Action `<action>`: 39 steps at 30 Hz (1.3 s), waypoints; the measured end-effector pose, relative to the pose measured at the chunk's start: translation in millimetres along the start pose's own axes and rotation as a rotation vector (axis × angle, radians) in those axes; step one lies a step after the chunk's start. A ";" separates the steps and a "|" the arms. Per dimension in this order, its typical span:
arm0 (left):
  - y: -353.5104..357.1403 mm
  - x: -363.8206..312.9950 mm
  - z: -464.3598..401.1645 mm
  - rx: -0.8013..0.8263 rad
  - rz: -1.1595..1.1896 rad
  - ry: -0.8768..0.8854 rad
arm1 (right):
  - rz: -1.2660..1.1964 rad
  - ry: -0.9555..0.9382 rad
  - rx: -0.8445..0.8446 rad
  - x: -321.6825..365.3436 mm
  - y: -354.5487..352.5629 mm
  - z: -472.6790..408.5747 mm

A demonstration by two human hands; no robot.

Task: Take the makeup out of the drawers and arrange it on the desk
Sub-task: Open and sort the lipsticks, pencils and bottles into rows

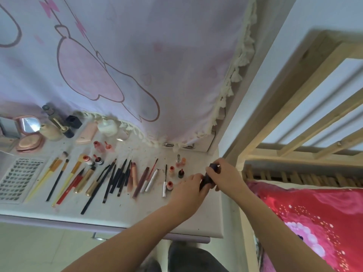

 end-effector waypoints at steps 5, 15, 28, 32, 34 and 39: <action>-2.1 -0.5 20.5 0.043 0.012 0.028 | -0.027 0.009 0.013 3.3 10.3 24.2; 11.1 43.1 98.5 0.195 0.146 0.064 | -0.230 0.096 0.222 -5.9 31.1 76.9; 38.1 18.4 64.9 -0.097 0.368 -0.093 | -0.361 0.002 0.232 -41.8 11.9 45.1; 51.6 8.5 34.0 -0.257 0.382 -0.301 | -0.007 -0.125 0.182 -49.6 4.1 8.4; 57.8 6.9 21.6 -0.297 0.412 -0.375 | 0.077 -0.170 0.160 -49.0 2.3 -7.4; 62.3 1.5 2.2 -0.374 0.435 -0.455 | 0.131 -0.230 0.211 -42.9 12.1 -38.0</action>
Point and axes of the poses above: each hand's wrist, its own z-axis away from the middle knuckle, its own y-axis out of the palm, x = y × z, the point moved 2 cm from there along -z, towards the middle knuckle, and after that the axes turned 10 degrees about x, right-handed, at the moved point
